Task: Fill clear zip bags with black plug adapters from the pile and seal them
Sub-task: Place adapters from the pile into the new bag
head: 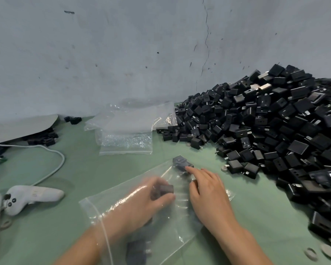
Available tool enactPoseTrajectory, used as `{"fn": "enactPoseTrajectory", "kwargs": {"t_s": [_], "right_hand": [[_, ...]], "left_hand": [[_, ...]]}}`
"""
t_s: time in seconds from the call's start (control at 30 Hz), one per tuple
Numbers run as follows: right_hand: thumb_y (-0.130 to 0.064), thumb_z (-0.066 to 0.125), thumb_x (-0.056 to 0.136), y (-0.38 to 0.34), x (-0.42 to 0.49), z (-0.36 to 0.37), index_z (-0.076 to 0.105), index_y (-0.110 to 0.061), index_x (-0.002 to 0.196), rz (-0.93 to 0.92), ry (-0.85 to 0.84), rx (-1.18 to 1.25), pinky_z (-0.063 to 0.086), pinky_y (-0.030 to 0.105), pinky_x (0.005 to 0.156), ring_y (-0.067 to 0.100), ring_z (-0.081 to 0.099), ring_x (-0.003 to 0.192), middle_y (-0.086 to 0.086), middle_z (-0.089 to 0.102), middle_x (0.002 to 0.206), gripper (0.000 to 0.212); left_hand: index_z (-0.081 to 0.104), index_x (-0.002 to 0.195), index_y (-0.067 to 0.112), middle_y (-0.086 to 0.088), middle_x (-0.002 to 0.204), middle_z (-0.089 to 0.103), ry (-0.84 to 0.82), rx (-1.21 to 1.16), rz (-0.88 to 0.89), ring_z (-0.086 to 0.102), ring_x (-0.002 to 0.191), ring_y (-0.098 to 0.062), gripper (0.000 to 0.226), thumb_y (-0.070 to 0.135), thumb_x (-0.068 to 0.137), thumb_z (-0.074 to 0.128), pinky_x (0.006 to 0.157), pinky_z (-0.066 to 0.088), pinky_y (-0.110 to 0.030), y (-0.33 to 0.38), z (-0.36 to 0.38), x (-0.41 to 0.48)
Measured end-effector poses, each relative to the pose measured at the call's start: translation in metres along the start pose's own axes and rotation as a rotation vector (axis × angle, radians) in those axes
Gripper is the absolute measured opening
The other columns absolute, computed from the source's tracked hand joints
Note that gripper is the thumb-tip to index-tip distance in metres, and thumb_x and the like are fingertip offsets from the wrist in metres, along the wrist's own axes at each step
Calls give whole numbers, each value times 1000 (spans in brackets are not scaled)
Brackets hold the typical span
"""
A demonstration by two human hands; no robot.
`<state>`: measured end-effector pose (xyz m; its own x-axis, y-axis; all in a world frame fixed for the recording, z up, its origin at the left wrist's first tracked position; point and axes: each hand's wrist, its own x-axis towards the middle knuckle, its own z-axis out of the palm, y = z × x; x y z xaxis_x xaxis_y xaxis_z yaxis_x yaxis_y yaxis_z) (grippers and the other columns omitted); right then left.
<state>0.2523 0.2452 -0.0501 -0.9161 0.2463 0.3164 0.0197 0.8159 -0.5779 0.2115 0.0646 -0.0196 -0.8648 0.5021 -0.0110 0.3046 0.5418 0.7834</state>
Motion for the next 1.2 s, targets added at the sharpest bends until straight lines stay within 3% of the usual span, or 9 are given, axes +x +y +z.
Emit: {"fn": "enactPoseTrajectory", "kwargs": {"t_s": [0.13, 0.2, 0.27, 0.37, 0.7, 0.8, 0.9, 1.07, 1.2], "right_hand": [[-19, 40, 102, 5, 1, -5, 50, -31, 141, 26, 19, -42, 19, 24, 115, 7, 37, 134, -16, 53, 139, 42], [-23, 39, 102, 8, 1, -6, 51, -32, 139, 60, 13, -92, 18, 23, 113, 7, 38, 132, -17, 53, 139, 40], [-25, 37, 102, 10, 0, -5, 51, -32, 139, 77, -7, -116, 18, 23, 113, 8, 38, 132, -17, 52, 140, 40], [-25, 37, 102, 11, 0, -3, 53, -32, 137, 80, -7, -103, 18, 23, 111, 9, 39, 130, -17, 54, 138, 40], [-20, 38, 102, 12, 2, -6, 53, -30, 139, 108, -3, 21, 23, 24, 112, 9, 40, 131, -13, 56, 137, 41], [-16, 39, 100, 12, 1, -7, 55, -27, 133, 124, 17, 81, 31, 27, 109, 12, 45, 125, -10, 59, 129, 38], [-12, 39, 99, 12, 1, -9, 57, -26, 115, 152, 39, 146, 37, 30, 99, 13, 49, 115, -12, 58, 110, 28], [-11, 40, 98, 11, 1, -11, 57, -26, 101, 179, 40, 186, 39, 32, 96, 14, 50, 109, -11, 59, 103, 23], [-12, 40, 99, 11, 2, -11, 60, -25, 111, 179, 26, 175, 37, 30, 99, 12, 49, 112, -12, 61, 110, 27]], "left_hand": [[56, 114, 41, 14, 76, 65, 35, 51, -8, 52, 47, 2, 26, 58, 94, 52, 50, 40, -11, -4, 3, -5], [54, 120, 40, 25, 82, 64, -8, 59, -3, 59, 66, 5, 25, 49, 97, 51, 62, 43, -7, -8, 0, -8], [51, 118, 39, 15, 95, 68, -11, 121, 27, 62, 79, -4, 22, 36, 98, 58, 76, 49, -17, -14, -6, -10], [54, 107, 36, 10, 73, 65, -37, 126, 78, 51, 56, -3, 23, 21, 94, 65, 62, 47, -24, -16, -8, -11], [51, 129, 35, 13, 93, 56, -130, 195, 190, 49, 65, 6, 30, 25, 101, 55, 67, 42, -11, 15, 8, 23], [49, 115, 29, 9, 100, 57, -123, 128, 150, 55, 73, 5, 14, 28, 102, 52, 72, 45, -12, 7, 7, 19], [54, 105, 23, 7, 83, 56, -129, 82, 156, 50, 66, 0, 3, 22, 102, 52, 69, 43, -16, 1, 10, 10], [59, 115, 15, 2, 117, 56, -161, 160, 252, 53, 109, -2, 17, 9, 101, 51, 98, 39, -15, 9, 18, 16], [62, 124, 8, -3, 123, 55, -171, 187, 314, 53, 116, -5, 28, 16, 100, 53, 101, 37, -15, 9, 23, 26]]}}
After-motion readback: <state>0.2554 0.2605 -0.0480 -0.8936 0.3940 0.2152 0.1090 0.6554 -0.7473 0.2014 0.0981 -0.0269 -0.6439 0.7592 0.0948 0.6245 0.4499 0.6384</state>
